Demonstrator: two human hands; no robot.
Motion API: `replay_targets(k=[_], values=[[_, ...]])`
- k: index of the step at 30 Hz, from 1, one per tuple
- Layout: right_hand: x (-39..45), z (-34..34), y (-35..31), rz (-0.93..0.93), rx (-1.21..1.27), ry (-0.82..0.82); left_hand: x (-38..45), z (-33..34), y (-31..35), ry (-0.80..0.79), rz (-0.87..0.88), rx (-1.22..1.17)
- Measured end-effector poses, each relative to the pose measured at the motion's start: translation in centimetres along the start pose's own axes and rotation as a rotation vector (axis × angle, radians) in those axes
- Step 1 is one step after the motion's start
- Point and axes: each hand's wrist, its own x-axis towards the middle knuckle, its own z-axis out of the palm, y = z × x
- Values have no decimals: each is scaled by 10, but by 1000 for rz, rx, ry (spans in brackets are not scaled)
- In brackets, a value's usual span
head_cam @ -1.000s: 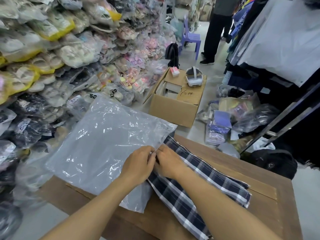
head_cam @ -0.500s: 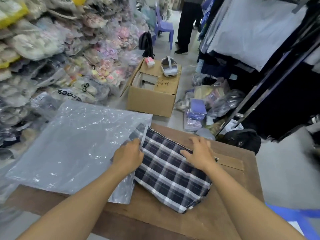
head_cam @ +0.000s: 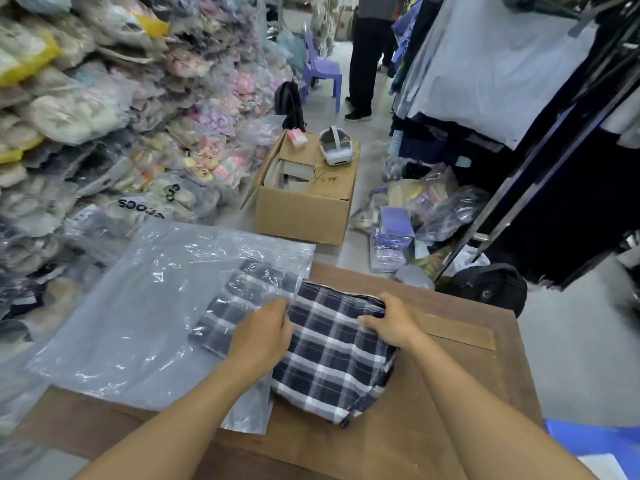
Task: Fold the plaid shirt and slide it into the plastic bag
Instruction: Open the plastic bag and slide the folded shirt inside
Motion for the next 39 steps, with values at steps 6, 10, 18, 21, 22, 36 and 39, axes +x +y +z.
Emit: replay_targets(k=[6, 10, 18, 21, 22, 36, 39], values=[[-1, 42, -61, -136, 264, -32, -4, -3, -2, -24, -5, -1], [-6, 27, -43, -48, 193, -81, -1, -8, -5, -35, -30, -50], [-6, 33, -28, 160, 578, -296, -4, -13, 2, -34, -11, -76], [-5, 50, -49, 143, 664, -281, -10, -14, 3, -33, -5, -105], [-5, 56, -58, 130, 696, -290, -12, -15, 5, -29, 0, -114], [4, 70, -95, 94, 930, -343, -20, -14, 2, -68, 75, -255], [20, 52, -83, 169, 883, 17, -18, -12, 9, -81, 88, -291]])
